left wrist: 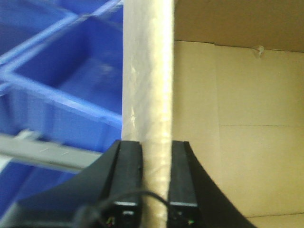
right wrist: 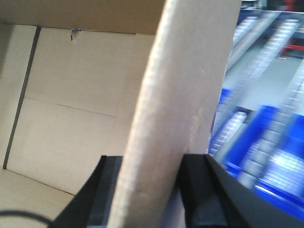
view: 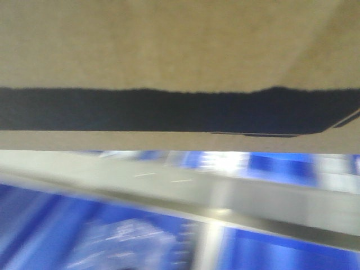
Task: Grab box from left shelf to table start
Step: 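Hold the box with both grippers while the base turns away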
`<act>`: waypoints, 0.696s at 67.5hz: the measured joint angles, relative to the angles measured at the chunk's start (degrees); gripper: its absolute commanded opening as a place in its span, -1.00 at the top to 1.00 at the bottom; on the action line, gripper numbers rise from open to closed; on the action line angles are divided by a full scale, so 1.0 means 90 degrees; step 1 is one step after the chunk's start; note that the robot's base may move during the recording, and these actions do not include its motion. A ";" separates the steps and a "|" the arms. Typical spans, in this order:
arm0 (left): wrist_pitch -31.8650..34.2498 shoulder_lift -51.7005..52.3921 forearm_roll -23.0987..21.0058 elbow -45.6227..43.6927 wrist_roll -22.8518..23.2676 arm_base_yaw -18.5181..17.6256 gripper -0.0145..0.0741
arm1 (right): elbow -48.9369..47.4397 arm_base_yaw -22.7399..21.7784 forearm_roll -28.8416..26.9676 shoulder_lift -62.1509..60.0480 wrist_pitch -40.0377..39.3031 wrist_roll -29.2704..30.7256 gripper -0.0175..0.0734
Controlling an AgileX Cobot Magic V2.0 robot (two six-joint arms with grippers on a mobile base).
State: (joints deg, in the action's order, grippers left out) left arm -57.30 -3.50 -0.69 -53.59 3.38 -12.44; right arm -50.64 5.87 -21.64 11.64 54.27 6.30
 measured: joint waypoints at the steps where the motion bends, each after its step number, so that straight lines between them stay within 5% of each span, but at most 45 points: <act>1: 0.0000 0.0000 0.0000 0.0000 0.0000 0.0000 0.90 | 0.0000 0.0000 0.0000 0.0000 0.0000 0.0000 0.48; 47: 0.0000 0.0000 0.0000 0.0000 0.0000 0.0000 0.90 | 0.0000 0.0000 0.0000 0.0000 0.0000 0.0000 0.48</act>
State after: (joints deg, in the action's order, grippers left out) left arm -57.30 -3.50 -0.69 -53.59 3.38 -12.44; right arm -50.64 5.87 -21.64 11.64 54.27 6.30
